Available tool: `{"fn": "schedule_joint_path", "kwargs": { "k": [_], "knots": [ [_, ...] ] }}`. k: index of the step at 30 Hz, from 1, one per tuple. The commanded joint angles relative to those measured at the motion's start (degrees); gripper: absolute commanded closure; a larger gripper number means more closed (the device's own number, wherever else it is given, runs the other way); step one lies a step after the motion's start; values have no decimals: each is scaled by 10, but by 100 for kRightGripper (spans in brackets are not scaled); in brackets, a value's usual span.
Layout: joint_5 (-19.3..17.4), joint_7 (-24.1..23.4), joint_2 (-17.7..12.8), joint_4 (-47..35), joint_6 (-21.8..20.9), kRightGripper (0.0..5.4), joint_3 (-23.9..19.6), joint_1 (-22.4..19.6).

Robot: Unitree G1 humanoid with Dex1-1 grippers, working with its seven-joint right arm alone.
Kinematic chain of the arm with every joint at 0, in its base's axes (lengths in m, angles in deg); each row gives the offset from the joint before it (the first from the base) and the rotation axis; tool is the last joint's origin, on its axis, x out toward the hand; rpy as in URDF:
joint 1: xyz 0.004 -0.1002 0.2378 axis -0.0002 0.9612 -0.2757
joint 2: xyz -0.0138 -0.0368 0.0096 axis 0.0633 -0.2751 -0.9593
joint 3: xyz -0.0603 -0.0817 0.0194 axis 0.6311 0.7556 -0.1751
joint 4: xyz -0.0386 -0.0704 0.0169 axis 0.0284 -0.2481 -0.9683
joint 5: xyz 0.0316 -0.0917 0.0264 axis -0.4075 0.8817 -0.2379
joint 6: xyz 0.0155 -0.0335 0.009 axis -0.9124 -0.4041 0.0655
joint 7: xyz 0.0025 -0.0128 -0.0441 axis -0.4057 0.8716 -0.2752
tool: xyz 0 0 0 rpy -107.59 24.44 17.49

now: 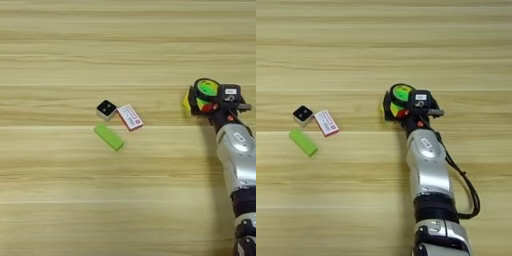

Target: Move the objects on the table

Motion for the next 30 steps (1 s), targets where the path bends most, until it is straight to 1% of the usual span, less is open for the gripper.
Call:
{"fn": "schedule_joint_path", "kwargs": {
  "k": [1, 8, 12, 17, 19, 26, 30],
  "knots": [
    [-14, 6, -22, -8, -17, 5, -6, -47],
    [-17, 10, -21, -12, -21, 5, -6, -47],
    [-17, 10, -22, -13, -22, 45, -7, -46],
    [-14, 8, -21, -15, -25, 116, -5, -45],
    [-13, 7, -21, -16, -27, 131, -5, -44],
    [-5, 2, -19, -28, -32, 136, 0, -39],
    [-3, 2, -14, -84, -22, 136, 11, -24]
  ]
}}
